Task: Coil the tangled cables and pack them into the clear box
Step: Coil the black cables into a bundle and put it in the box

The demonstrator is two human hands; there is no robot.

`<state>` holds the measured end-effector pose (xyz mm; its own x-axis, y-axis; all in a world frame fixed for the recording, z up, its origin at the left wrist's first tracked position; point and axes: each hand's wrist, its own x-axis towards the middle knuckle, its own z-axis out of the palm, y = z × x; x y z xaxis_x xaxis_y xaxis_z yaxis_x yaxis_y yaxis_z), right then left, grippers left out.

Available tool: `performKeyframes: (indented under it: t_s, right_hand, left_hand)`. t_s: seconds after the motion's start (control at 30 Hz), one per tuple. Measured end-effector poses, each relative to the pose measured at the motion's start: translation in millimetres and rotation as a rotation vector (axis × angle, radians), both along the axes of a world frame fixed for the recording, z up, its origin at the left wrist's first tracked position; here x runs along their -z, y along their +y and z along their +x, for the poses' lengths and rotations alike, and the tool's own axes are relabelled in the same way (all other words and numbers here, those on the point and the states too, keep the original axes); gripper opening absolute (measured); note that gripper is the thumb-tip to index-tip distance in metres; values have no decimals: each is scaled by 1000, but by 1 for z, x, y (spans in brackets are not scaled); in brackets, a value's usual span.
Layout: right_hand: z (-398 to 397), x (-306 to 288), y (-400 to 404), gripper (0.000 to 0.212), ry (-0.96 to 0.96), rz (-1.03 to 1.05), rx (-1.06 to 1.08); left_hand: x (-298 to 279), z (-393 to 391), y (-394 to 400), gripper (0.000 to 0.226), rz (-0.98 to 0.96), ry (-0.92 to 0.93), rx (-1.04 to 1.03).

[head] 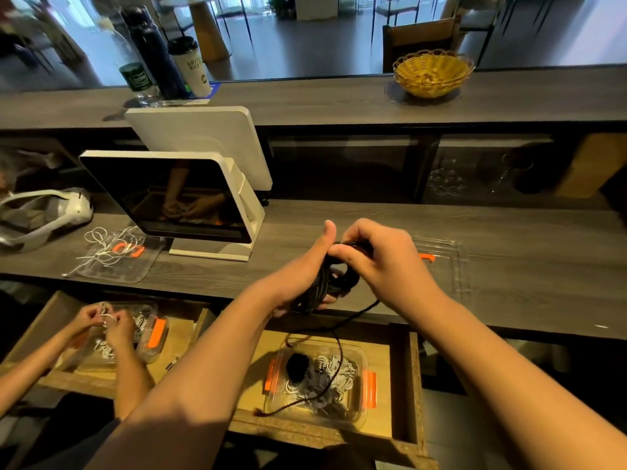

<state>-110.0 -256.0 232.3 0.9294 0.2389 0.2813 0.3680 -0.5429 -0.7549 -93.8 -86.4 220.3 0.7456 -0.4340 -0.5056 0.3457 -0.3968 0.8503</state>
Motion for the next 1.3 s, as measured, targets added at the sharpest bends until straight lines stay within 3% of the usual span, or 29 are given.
performKeyframes:
  t_s: [0.2,0.27,0.63,0.83,0.97,1.1,1.3]
  right_hand:
    - [19,-9,2,19,70,-43,-48]
    - [24,-8,0,18,86,-19,-59]
    - [24,17,-1,22,208,235,36]
    - [9,28,5,37,383,321,-35]
    - [0,36,7,36,516,348,-71]
    - [-9,41,11,36,580,271,-97]
    - [-18,44,19,31,481,-22,-142]
  left_hand:
    - [3,-2,10,61,-10,33,186]
    - [4,-3,12,62,-44,33,164]
    - [16,-10,7,55,-448,2,-312]
    - [15,-8,1,51,-828,122,-550]
    - [12,-2,-2,52,-1089,212,-725]
    - [17,5,-5,49,-1102,181,-872]
    - [25,12,-8,44,-928,71,-1114]
